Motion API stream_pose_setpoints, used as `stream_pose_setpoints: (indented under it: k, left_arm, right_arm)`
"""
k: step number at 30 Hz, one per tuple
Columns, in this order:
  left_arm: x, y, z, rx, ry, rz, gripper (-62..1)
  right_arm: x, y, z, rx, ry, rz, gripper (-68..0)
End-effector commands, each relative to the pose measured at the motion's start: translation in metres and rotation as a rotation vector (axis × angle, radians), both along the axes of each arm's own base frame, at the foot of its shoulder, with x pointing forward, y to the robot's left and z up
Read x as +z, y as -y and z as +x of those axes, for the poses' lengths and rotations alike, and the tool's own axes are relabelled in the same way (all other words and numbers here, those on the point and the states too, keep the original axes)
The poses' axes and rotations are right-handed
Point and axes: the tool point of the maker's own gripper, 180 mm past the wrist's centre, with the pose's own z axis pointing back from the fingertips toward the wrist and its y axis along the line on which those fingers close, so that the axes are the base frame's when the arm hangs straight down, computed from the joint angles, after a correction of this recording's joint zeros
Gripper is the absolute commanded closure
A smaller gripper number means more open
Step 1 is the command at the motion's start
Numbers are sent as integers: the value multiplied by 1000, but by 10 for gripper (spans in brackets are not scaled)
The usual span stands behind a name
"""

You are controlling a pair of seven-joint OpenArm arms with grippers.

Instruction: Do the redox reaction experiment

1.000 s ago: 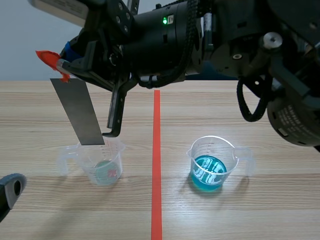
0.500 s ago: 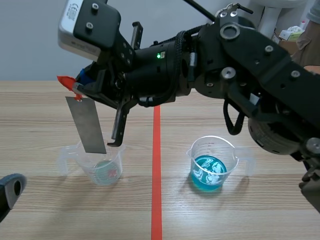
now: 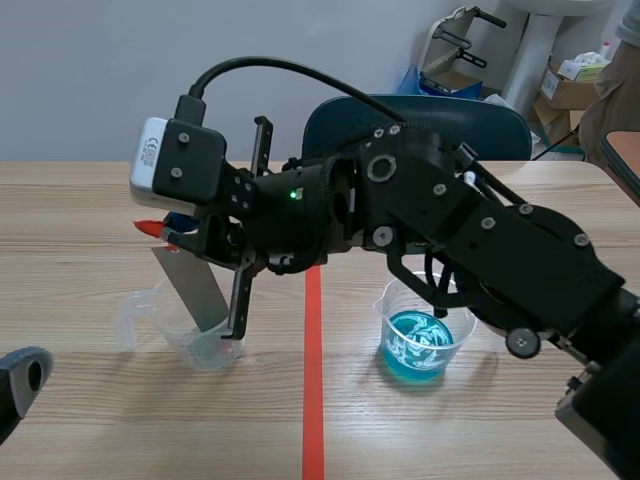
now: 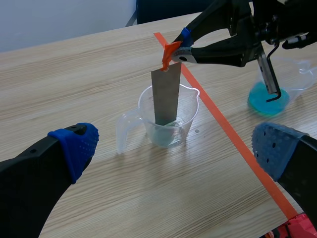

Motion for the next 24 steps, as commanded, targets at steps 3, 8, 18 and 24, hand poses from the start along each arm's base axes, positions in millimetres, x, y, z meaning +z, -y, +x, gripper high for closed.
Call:
stream_pose_setpoints:
  k: [3, 8, 18, 24]
  left_arm:
    - [10, 3, 4, -6, 38, -12, -623]
    - [10, 3, 4, -6, 38, -12, -623]
    - [10, 3, 4, -6, 38, -12, -623]
    - [10, 3, 4, -6, 38, -12, -623]
  right_arm:
    - [14, -7, 0, 20, 32, 22, -8]
    - [14, -7, 0, 22, 32, 24, -8]
    - [12, -8, -5, 47, 18, 16, -200]
    - [12, -11, -20, 124, -15, 22, -548]
